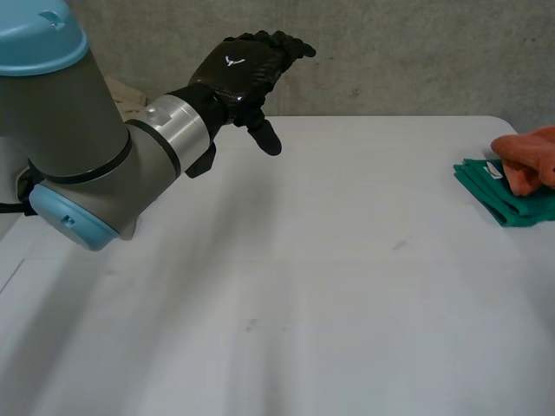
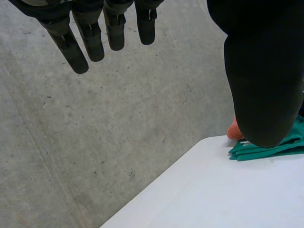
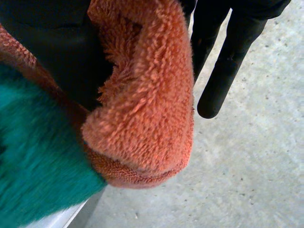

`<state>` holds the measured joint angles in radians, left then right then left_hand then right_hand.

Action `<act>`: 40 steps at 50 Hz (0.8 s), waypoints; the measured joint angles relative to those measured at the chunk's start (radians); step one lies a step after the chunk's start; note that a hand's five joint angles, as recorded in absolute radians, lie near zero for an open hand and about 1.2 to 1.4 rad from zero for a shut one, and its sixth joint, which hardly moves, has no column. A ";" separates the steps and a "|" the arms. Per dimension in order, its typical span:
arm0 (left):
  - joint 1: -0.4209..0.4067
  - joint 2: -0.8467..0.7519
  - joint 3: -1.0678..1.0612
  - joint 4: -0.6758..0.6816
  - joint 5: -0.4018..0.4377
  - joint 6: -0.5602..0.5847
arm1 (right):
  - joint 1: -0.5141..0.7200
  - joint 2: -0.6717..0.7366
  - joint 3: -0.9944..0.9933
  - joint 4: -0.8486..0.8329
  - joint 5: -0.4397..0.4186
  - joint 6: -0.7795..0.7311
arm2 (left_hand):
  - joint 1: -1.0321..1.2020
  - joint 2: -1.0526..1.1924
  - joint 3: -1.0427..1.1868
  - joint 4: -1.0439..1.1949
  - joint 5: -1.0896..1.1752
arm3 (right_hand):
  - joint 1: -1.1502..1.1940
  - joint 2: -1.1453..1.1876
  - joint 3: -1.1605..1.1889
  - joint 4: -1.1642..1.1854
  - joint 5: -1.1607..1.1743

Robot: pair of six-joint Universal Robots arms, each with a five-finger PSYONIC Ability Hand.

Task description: Fold the laundry.

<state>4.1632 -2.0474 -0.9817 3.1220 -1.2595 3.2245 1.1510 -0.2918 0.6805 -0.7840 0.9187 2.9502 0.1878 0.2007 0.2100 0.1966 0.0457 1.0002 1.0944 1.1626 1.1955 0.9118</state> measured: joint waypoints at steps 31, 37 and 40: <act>0.011 -0.009 -0.009 0.004 0.000 -0.002 | 0.093 -0.061 0.049 -0.075 0.174 0.198 | 0.000 0.000 0.000 0.000 0.000 | 0.000 0.000 0.000 0.002 0.000; 0.011 -0.018 -0.009 0.006 -0.001 -0.002 | 0.014 -0.002 0.116 -0.087 0.064 0.096 | 0.000 0.000 0.000 0.000 0.000 | 0.000 0.000 0.000 0.002 0.012; 0.011 -0.018 -0.009 0.006 -0.001 -0.003 | -0.010 -0.002 0.146 -0.089 0.030 0.071 | 0.000 0.000 0.000 0.000 0.000 | -0.211 -0.286 -0.308 -0.314 -0.259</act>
<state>4.1744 -2.0653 -0.9905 3.1279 -1.2607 3.2220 1.1406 -0.2934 0.8266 -0.8733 0.9490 3.0216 0.1878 0.2007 0.2100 0.1966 0.0457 0.7890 0.8086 0.8547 0.8811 0.6531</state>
